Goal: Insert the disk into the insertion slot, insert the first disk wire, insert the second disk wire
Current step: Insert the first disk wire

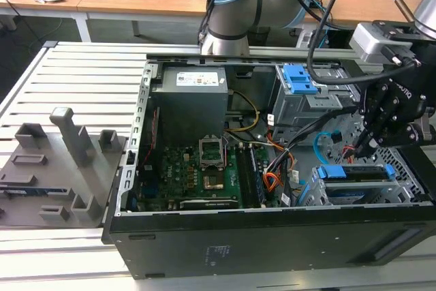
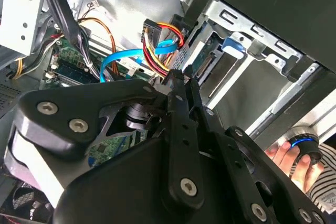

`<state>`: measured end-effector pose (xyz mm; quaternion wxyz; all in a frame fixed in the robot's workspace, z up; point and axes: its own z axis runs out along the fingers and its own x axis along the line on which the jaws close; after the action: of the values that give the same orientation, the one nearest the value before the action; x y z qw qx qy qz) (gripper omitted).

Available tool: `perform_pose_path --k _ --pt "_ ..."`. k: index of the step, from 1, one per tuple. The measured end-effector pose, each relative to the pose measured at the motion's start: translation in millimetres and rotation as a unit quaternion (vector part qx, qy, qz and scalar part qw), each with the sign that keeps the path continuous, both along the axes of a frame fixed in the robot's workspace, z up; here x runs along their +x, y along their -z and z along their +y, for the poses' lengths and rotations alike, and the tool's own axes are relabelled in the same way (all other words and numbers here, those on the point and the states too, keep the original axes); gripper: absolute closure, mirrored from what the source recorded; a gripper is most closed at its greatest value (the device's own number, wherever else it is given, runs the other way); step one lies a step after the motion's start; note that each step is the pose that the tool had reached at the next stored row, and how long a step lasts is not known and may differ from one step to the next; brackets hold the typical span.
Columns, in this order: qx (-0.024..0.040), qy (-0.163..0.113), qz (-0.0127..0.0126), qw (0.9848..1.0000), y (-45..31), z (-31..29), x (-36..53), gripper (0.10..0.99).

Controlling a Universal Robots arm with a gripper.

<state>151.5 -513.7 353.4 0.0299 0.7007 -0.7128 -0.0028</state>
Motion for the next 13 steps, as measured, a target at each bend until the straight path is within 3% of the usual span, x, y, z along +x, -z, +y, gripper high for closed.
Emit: perform_pose_path --k 2,4,7,13 --pt "0.0000 0.000 0.0000 1.0000 0.0 -3.9 0.0 0.922" --pt "0.0000 0.000 0.0000 1.0000 0.0 -13.0 0.0 0.922" --pt "0.0000 0.000 0.0000 1.0000 0.4 -17.8 0.0 0.922" --pt "0.0001 0.000 0.0000 1.0000 5.7 -19.2 0.0 0.922"
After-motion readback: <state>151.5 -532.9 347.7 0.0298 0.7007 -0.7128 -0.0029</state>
